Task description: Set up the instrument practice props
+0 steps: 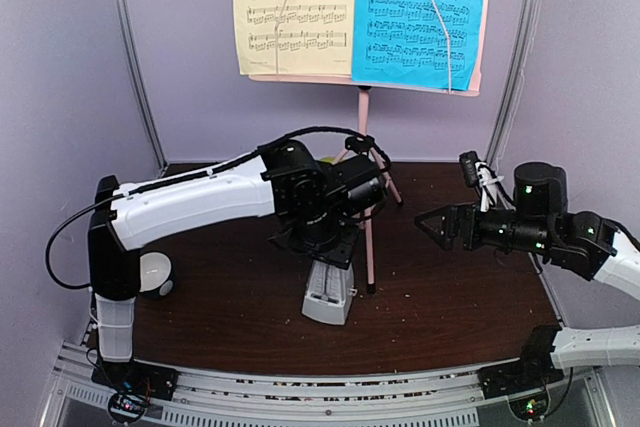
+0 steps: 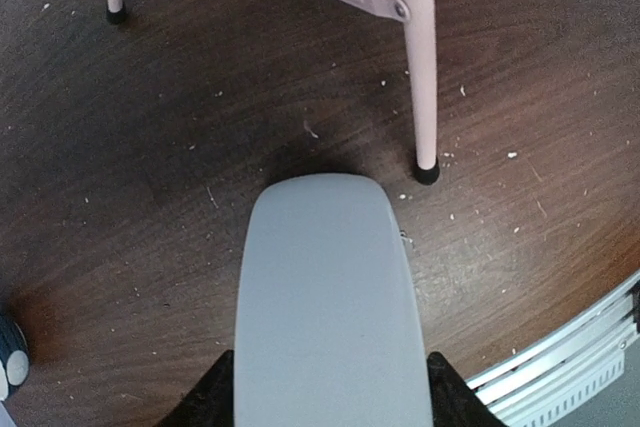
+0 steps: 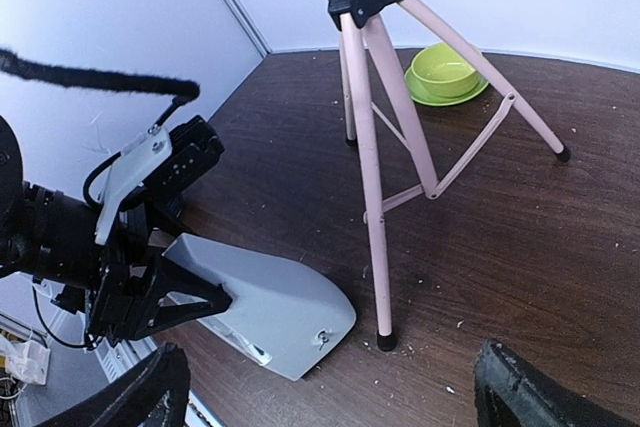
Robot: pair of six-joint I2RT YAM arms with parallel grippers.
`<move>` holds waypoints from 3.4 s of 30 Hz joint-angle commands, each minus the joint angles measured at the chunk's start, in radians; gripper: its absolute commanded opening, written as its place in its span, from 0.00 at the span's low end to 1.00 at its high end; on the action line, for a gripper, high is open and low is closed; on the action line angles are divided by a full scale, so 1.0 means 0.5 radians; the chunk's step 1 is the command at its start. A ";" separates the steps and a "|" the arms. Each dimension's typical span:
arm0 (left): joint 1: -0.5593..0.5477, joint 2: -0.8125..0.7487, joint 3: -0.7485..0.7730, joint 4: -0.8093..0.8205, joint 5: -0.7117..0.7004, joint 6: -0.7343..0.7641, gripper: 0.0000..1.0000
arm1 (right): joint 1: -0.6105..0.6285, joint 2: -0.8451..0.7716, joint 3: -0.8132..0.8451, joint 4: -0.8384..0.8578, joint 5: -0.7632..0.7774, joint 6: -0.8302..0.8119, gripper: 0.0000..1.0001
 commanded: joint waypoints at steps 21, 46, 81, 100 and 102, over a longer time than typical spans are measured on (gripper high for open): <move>0.085 -0.473 -0.202 0.302 -0.330 -0.261 0.98 | 0.520 0.233 0.182 -0.034 0.889 0.435 1.00; 0.739 -1.909 -1.884 1.053 0.207 0.214 0.98 | 1.020 1.966 1.596 -0.713 1.486 1.213 1.00; 0.758 -2.250 -2.579 1.584 0.681 0.763 0.96 | 0.731 1.704 0.958 0.248 0.687 0.549 0.33; 0.630 -2.681 -2.992 1.990 0.929 1.093 0.78 | 0.541 1.175 0.456 1.049 -0.162 0.169 0.06; 0.554 -2.736 -2.989 1.965 0.904 1.234 0.80 | 0.539 1.132 0.435 1.097 -0.256 0.131 0.03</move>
